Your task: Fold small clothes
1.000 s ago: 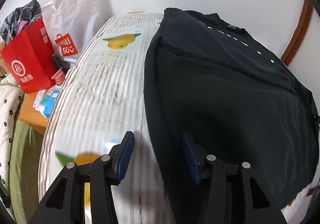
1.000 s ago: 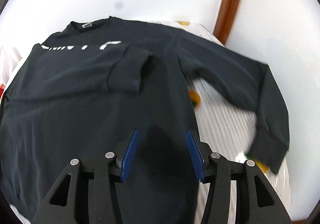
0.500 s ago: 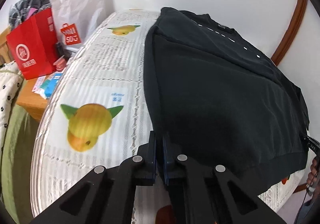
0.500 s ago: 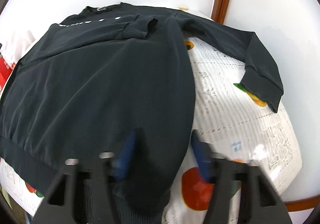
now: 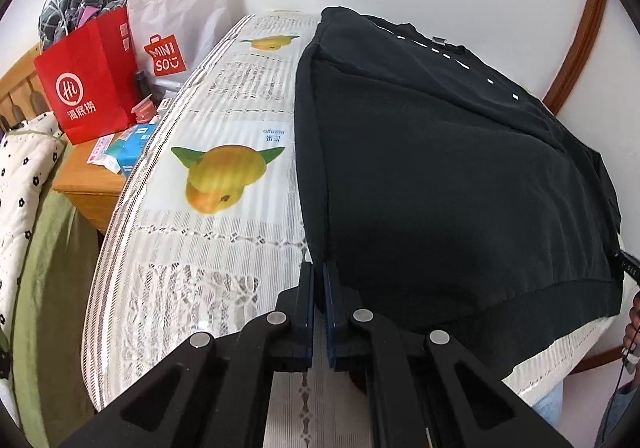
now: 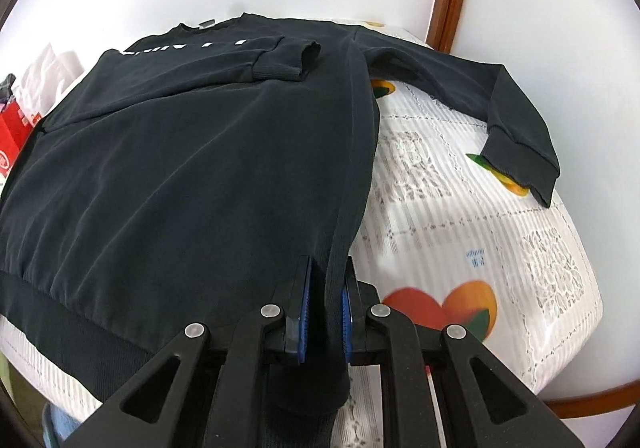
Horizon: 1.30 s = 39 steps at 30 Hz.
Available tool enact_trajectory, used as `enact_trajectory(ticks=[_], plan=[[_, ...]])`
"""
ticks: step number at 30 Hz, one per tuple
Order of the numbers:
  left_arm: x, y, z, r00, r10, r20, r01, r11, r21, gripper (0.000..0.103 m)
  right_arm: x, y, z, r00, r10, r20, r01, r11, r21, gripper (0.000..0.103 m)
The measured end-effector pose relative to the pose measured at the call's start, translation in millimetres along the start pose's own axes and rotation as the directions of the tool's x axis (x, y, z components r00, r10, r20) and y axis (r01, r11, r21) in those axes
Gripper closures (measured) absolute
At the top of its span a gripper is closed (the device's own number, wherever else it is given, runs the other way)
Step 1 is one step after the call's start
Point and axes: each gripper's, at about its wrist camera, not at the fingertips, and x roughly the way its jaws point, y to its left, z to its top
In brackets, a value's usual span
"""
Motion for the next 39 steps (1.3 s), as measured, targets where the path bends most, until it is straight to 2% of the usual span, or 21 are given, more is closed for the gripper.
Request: enact_trajectory(ticks=[3,5,6,7,11,14,18,19,21,23,26,31,34,35,36,39], plan=[[-6,-5,0,1.0,-0.003,0.007,0.003,1.0,0.009,0.098,0,-4,4,1.0,0.002,-0.01,-0.002,1.0,0.001,0.087],[-12,-6,4,1.0,-0.012,0.019,0.012,1.0,-0.001,0.097,1,-16,9,1.0,0.015,-0.021,-0.014,1.0,0.011,0.075],[-15,-7,7,0.999,-0.019,0.029,0.019,1.0,-0.009,0.097,0,-20,11,0.999,0.023,-0.029,-0.022,0.999,0.024,0.062],[-17,-9,8,0.999,-0.021,0.035,0.022,1.0,-0.016,0.097,-1,-23,14,0.999,0.027,-0.025,-0.026,0.999,0.036,0.056],[-22,-18,19,0.998,-0.011,0.066,0.011,1.0,0.001,0.095,-12,-40,17,0.999,0.001,0.039,-0.004,0.997,0.081,0.052],[-20,-28,30,0.997,-0.008,0.071,0.007,1.0,0.016,0.089,-16,-59,22,0.998,0.0,0.07,-0.008,0.992,0.126,0.049],[-12,-44,46,0.998,-0.001,0.064,-0.002,0.999,0.045,0.087,-16,-83,29,0.991,-0.078,0.11,0.06,0.985,0.159,0.048],[-11,-47,49,0.998,-0.003,0.062,0.0,0.999,0.047,0.087,-15,-92,31,0.986,-0.12,0.118,0.101,0.982,0.161,0.048],[-5,-53,58,0.998,-0.012,0.058,0.009,0.999,0.05,0.085,-9,-109,38,0.979,-0.167,0.114,0.147,0.975,0.17,0.048],[2,-60,68,0.999,-0.01,0.053,0.008,0.999,0.051,0.082,0,-125,44,0.981,-0.169,0.091,0.15,0.971,0.188,0.048],[16,-70,82,0.999,0.006,0.037,-0.007,0.999,0.05,0.072,17,-147,56,0.984,-0.167,0.066,0.148,0.963,0.223,0.048],[38,-86,99,1.0,0.022,0.006,-0.023,0.998,0.064,0.07,54,-162,75,0.985,-0.168,0.038,0.153,0.956,0.25,0.045],[45,-90,105,1.0,0.022,0.001,-0.022,0.998,0.059,0.057,71,-162,84,0.986,-0.166,0.025,0.154,0.955,0.254,0.045],[47,-90,107,1.0,0.02,0.003,-0.02,0.998,0.057,0.046,76,-161,87,0.985,-0.171,0.026,0.16,0.955,0.25,0.044],[47,-90,108,1.0,0.022,0.012,-0.022,0.998,0.056,0.041,81,-161,89,0.984,-0.178,0.021,0.167,0.954,0.248,0.044],[51,-91,112,0.999,0.036,0.02,-0.037,0.998,0.059,0.041,94,-159,95,0.975,-0.223,0.007,0.215,0.947,0.237,0.043]])
